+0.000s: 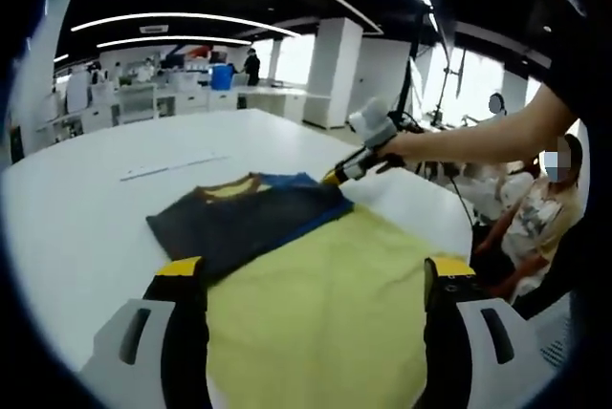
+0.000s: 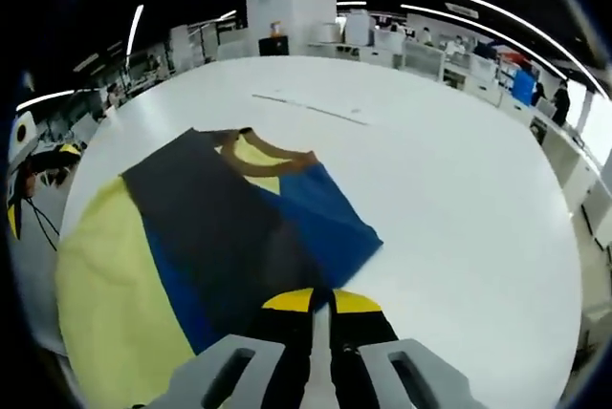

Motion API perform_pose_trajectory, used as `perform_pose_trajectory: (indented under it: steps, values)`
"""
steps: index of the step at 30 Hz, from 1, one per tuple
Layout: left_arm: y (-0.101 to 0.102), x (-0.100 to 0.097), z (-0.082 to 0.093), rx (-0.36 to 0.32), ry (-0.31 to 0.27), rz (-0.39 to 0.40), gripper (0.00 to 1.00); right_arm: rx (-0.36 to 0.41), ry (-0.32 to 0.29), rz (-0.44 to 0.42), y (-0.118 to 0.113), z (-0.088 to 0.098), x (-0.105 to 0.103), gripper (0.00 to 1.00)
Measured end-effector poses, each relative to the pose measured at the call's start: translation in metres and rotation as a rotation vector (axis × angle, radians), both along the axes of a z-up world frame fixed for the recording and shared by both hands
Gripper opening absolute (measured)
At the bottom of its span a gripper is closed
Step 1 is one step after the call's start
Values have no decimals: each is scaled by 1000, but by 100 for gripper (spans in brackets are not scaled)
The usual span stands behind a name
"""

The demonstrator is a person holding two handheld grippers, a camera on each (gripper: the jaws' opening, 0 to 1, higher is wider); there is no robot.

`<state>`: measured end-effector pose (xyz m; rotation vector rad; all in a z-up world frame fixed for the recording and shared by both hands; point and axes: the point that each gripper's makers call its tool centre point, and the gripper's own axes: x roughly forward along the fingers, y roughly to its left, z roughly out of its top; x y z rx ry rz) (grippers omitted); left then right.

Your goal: Fold the garment on the visible template until the final outline fits inside the template.

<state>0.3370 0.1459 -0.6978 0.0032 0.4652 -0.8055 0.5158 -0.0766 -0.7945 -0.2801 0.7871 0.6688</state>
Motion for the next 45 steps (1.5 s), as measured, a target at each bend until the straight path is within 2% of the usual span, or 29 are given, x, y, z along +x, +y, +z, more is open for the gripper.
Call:
perform_pose_trajectory:
  steps: [11,20,27,29,33,37,42,45]
  values:
    - [3,1,1,1,-1,8,91,8,-28,18,1,8,3,0]
    - [6,-1,-1,7,3,9,91,15,-50,-15,-5,15,10,0]
    - [9,-2,-4,10,8,13,92,19,-32,-42,-7,10,11,0]
    - [10,-3,-5,9,12,13,92,43,-17,-62,-6,11,10,0]
    - [14,-4,-6,9,21,14,93,109,10,-69,-1,20,3,18]
    - [18,-4,-4,1,19,14,94,125,19,-51,3,28,-7,36]
    - [21,-6,-2,19,5,-4,94,195,59,-8,18,46,-32,53]
    - [24,-10,0,30,-1,-22,94,204,66,38,27,55,-49,61]
